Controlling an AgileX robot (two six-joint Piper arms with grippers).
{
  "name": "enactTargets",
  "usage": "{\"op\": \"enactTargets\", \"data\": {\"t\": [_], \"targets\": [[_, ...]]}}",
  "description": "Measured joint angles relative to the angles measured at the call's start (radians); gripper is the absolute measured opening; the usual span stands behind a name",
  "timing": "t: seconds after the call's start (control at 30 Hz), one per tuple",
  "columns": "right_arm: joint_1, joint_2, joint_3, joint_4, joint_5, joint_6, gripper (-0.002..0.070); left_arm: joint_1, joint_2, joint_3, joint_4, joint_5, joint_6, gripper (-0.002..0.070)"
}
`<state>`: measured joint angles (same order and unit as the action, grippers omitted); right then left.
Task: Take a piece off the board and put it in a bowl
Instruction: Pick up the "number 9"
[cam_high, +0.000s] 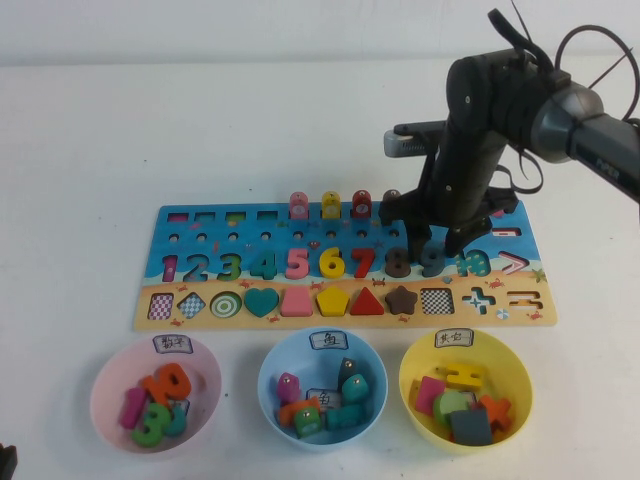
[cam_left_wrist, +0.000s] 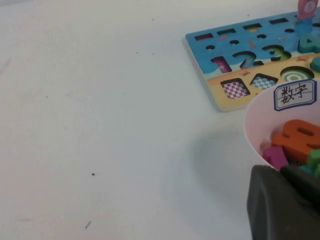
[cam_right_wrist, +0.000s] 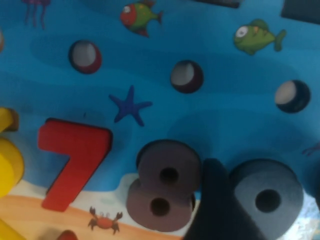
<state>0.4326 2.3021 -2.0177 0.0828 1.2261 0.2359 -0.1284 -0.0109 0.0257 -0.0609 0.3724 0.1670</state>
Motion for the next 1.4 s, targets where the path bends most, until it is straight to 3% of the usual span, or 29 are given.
{"op": "enactTargets", "data": {"t": [0.37,0.6,1.4], "targets": [[0.006,0.004,-0.002,-0.017,0.000,0.000,0.0328,0.000,0.000,0.000,0.000,0.000,0.000,-0.0001],[0.008,0.005,-0.004,-0.022,0.000,-0.004,0.0251,0.000,0.000,0.000,0.000,0.000,0.000,-0.0001],[0.008,0.000,-0.004,-0.022,0.000,-0.006,0.0232,0.000,0.000,0.000,0.000,0.000,0.000,-0.0002]]}}
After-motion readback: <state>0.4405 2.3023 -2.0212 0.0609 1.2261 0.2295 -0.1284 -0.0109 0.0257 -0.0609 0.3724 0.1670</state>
